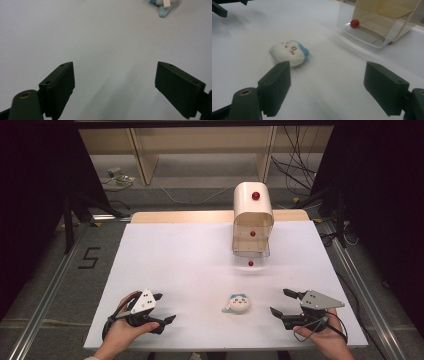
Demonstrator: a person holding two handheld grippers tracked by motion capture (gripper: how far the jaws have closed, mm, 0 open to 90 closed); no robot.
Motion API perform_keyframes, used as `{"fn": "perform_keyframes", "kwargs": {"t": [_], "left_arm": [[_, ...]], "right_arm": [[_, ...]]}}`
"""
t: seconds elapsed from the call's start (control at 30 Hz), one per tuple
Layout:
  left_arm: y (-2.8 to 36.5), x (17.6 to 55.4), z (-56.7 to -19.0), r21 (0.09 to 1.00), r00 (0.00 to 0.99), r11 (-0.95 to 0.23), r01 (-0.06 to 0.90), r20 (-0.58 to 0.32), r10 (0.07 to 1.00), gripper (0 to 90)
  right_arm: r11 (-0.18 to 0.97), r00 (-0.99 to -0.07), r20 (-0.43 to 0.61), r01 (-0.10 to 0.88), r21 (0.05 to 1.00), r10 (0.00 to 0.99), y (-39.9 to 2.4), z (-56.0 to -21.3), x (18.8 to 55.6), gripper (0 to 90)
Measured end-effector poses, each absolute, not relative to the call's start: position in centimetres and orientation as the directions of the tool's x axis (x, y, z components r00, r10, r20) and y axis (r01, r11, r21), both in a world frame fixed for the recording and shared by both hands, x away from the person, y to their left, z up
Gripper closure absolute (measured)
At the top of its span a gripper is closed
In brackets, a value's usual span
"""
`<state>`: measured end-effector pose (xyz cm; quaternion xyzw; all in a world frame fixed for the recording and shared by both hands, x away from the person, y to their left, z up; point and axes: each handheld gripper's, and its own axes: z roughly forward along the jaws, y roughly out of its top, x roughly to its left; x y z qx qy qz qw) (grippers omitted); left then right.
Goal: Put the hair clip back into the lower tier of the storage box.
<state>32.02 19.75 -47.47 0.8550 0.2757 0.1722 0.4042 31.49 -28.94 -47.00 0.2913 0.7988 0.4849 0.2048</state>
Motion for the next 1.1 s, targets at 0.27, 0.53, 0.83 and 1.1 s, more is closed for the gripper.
{"fn": "perform_keyframes", "kwargs": {"t": [0.27,0.53,0.83,1.1], "left_arm": [[19.7,32.0,-47.4,0.786,0.786,-0.522,0.332,0.076,0.614,16.2],[19.5,32.2,-47.5,0.784,0.787,-0.525,0.331,0.078,0.613,16.3],[19.4,32.4,-47.5,0.783,0.788,-0.528,0.329,0.081,0.611,16.6],[19.4,32.4,-47.5,0.782,0.79,-0.53,0.327,0.082,0.608,16.6]], "right_arm": [[0.413,-0.797,-0.052,0.255,0.874,0.602,-28.4,-46.7,31.5,25.7],[0.449,-0.836,-0.057,0.235,0.862,0.546,-26.9,-46.8,32.7,30.2],[0.485,-0.868,-0.038,0.24,0.841,0.495,-25.1,-47.2,33.6,30.6],[0.522,-0.895,-0.022,0.24,0.819,0.445,-23.4,-47.7,34.4,30.9]]}}
